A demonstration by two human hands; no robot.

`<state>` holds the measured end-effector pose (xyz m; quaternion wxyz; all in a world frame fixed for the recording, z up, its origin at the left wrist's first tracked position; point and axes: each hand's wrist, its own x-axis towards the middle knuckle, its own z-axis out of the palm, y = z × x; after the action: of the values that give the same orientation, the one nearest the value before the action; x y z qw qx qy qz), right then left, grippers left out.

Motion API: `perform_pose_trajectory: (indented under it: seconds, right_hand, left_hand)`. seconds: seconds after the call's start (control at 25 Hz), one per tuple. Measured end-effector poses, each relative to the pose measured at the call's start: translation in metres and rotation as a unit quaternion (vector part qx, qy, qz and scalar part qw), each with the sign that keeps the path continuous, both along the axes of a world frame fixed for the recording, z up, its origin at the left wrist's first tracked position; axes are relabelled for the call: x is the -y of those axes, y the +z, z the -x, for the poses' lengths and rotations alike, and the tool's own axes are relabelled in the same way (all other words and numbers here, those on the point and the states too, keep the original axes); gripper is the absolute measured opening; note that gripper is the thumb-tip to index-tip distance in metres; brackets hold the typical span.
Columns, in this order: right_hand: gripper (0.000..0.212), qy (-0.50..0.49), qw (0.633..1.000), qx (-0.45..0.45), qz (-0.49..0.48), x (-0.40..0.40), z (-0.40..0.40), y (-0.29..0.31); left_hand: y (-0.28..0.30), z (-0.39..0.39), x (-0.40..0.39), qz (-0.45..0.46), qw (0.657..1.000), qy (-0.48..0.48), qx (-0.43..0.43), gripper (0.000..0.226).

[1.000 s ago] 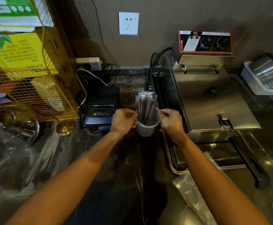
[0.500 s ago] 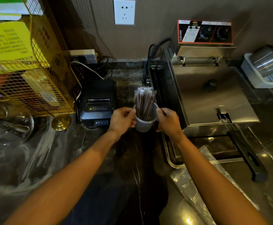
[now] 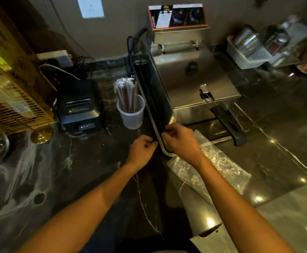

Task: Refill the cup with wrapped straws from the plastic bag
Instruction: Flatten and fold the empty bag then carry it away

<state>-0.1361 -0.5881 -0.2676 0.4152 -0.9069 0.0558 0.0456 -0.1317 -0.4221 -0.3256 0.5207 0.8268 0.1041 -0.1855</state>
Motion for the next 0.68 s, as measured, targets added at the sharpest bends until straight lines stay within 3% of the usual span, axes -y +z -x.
perform_pose_trajectory:
  seconds: [0.2, 0.36, 0.48, 0.56, 0.68]
  right_hand:
    - [0.036, -0.019, 0.990, -0.018, 0.140, 0.047, 0.084, -0.026]
    - [0.058, -0.009, 0.979, -0.094, 0.178, 0.069, 0.132, -0.056]
    - [0.073, 0.013, 0.961, -0.095, 0.258, 0.073, 0.152, -0.068]
    - [0.069, 0.005, 0.957, -0.083, 0.278, 0.073, 0.157, -0.072]
    - [0.039, 0.020, 0.959, -0.006, 0.283, 0.072, 0.154, -0.068]
  left_hand:
    - [-0.012, 0.037, 0.051, -0.009, 0.993, -0.095, -0.067, 0.044]
    - [-0.018, 0.055, 0.074, 0.042, 0.992, -0.030, -0.115, 0.050]
    - [-0.015, 0.061, 0.081, 0.089, 0.987, 0.000, -0.136, 0.034]
    - [0.001, 0.066, 0.078, 0.142, 0.980, 0.016, -0.138, 0.021]
    - [0.026, 0.066, 0.063, 0.171, 0.978, 0.040, -0.110, 0.012]
